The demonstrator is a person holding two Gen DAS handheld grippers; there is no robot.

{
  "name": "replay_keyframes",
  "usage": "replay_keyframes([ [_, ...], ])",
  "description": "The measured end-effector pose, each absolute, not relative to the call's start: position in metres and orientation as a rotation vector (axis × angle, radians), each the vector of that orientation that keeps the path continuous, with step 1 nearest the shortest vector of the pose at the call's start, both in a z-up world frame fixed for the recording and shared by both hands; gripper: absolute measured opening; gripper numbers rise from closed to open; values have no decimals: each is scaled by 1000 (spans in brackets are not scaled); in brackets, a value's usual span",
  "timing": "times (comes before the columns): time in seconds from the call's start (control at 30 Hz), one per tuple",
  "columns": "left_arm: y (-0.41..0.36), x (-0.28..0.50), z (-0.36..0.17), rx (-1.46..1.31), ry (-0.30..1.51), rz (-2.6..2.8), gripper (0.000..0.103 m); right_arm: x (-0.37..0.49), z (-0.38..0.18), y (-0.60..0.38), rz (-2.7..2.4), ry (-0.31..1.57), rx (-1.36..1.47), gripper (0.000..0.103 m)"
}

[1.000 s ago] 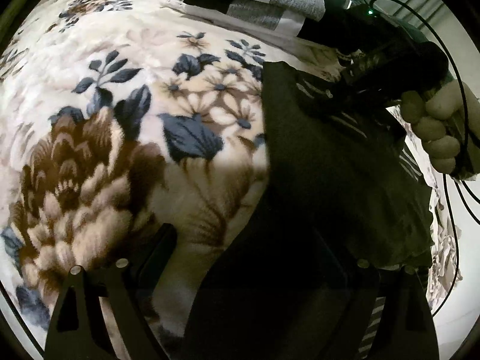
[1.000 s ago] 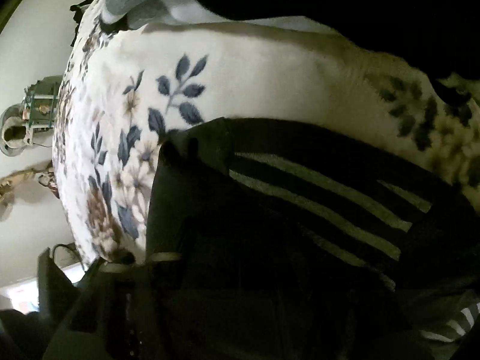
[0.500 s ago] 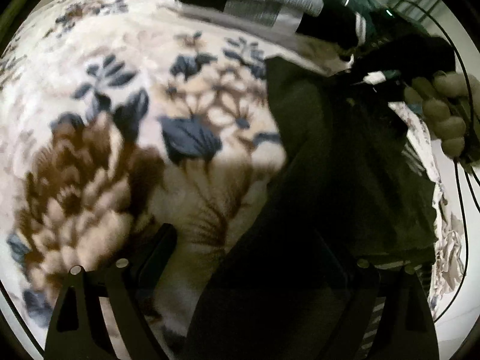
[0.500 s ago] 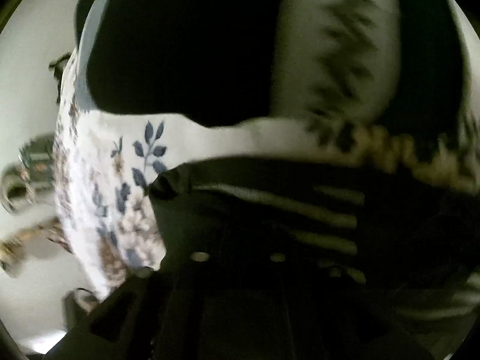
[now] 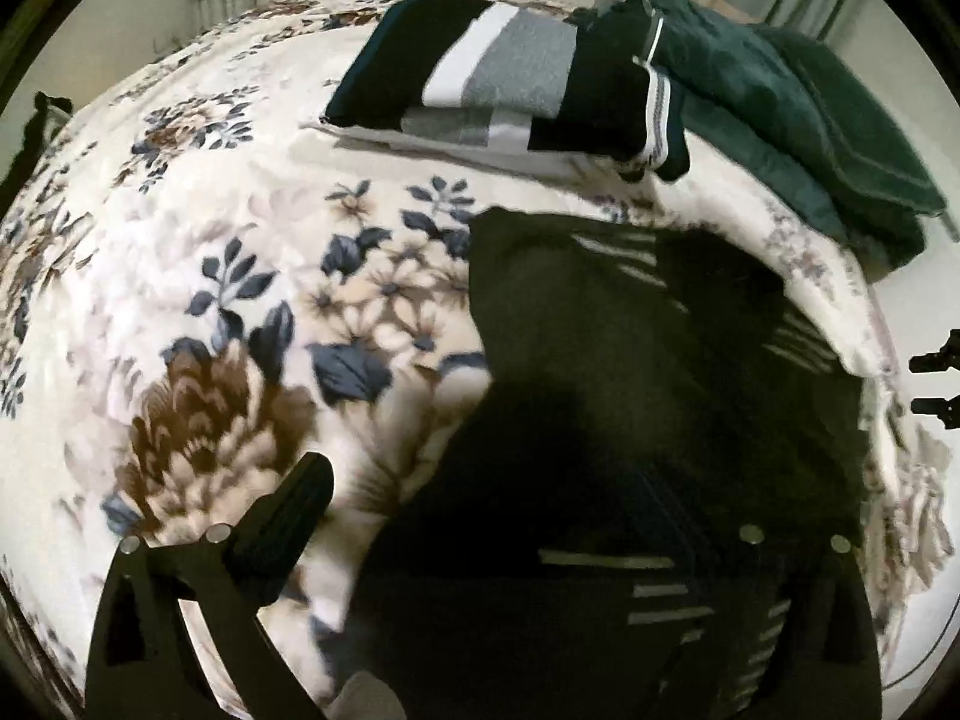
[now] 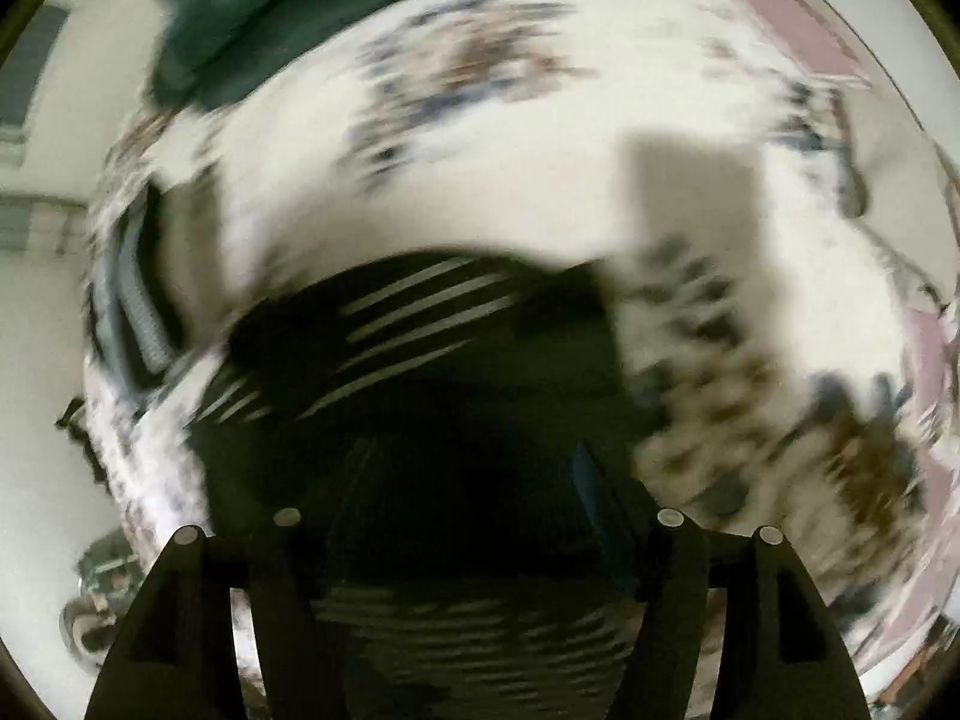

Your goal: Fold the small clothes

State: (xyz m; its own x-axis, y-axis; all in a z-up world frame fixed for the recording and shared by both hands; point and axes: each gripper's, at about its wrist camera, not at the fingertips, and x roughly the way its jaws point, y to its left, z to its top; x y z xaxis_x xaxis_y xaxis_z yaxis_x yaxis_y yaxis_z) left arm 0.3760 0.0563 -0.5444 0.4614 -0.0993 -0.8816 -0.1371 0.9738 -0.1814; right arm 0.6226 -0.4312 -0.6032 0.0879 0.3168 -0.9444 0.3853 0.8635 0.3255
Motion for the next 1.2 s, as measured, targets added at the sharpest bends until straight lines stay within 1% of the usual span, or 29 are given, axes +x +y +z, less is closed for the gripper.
replay_keyframes([
  [0.13, 12, 372, -561, -166, 1145, 89, 103, 662, -677, -460, 70, 1561, 643, 69],
  [0.2, -13, 365, -563, -108, 1147, 126, 103, 672, -709, -455, 158, 1611, 696, 69],
  [0.27, -36, 358, -566, -85, 1163, 155, 103, 677, -730, -441, 254, 1667, 649, 67],
  [0.33, -55, 350, -564, -85, 1172, 176, 103, 678, -727, -430, 293, 1645, 543, 9],
  [0.43, -84, 339, -559, -82, 1176, 191, 103, 685, -709, -444, 249, 1540, 585, 6],
  [0.53, -112, 327, -558, -82, 1207, 170, 103, 704, -703, -451, 190, 1496, 536, 5],
  [0.67, -154, 300, -562, -40, 1271, 91, 103, 719, -722, -439, 173, 1573, 495, 6],
  [0.7, -163, 292, -562, -24, 1287, 71, 103, 719, -722, -439, 190, 1592, 511, 8],
  [0.73, -173, 283, -562, -10, 1304, 53, 103, 717, -719, -440, 207, 1617, 527, 16],
  [0.77, -184, 273, -562, -4, 1324, 29, 103, 711, -709, -447, 215, 1627, 534, 20],
  [0.83, -212, 246, -560, -1, 1367, -54, 103, 691, -687, -462, 235, 1624, 522, 35],
  [0.87, -229, 230, -560, 2, 1391, -106, 103, 681, -677, -470, 235, 1625, 511, 37],
  [0.97, -276, 189, -570, -12, 1489, -235, 103, 630, -645, -513, 235, 1647, 480, 37],
  [1.07, -317, 164, -593, 6, 1560, -300, 103, 583, -634, -548, 201, 1675, 509, 38],
  [1.1, -327, 159, -602, 17, 1567, -312, 99, 568, -633, -558, 192, 1683, 531, 43],
  [1.13, -335, 157, -612, 26, 1570, -319, 93, 558, -633, -572, 192, 1681, 544, 47],
  [1.17, -342, 155, -623, 43, 1576, -320, 77, 549, -634, -580, 197, 1675, 566, 53],
  [1.2, -346, 155, -630, 84, 1564, -303, 68, 546, -636, -585, 211, 1670, 589, 55],
])
